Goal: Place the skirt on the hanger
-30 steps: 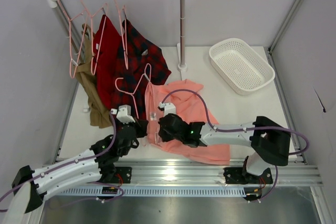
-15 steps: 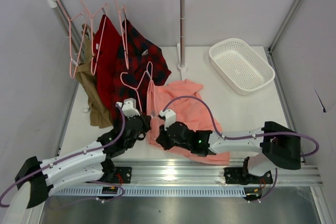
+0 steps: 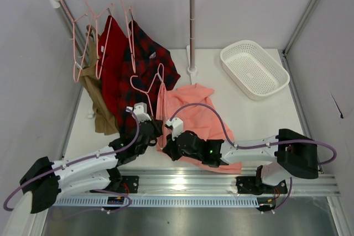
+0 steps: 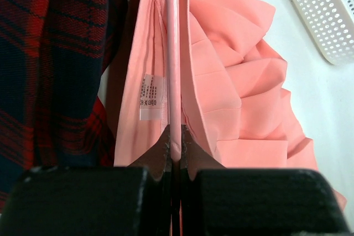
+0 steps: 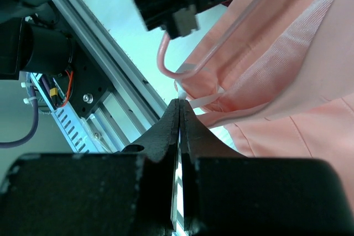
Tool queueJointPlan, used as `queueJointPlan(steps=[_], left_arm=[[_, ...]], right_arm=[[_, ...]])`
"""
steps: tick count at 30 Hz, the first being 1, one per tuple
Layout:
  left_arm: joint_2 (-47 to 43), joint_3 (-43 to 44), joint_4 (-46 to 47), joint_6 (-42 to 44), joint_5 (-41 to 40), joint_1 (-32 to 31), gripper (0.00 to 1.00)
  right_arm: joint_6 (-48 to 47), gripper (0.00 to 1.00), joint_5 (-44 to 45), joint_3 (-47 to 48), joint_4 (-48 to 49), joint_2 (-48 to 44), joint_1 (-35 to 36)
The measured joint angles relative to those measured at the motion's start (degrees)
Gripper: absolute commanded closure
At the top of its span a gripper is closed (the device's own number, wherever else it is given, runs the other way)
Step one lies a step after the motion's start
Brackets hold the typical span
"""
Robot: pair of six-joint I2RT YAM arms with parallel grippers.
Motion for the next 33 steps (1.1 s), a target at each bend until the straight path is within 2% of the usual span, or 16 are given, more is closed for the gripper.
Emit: queueJointPlan(steps=[14, 33], left_arm=[[2.40, -1.81, 3.96, -2.89, 1.73, 0.09, 1.00], [-0.17, -5.05, 3.69, -6.67, 2.32, 0.09, 1.00]], right_arm=[[-0.90, 1.00, 0.94, -0.79, 0.48, -1.18, 0.20], [-1.01, 1.00, 2.49, -0.13, 1.38, -1.18, 0.00]])
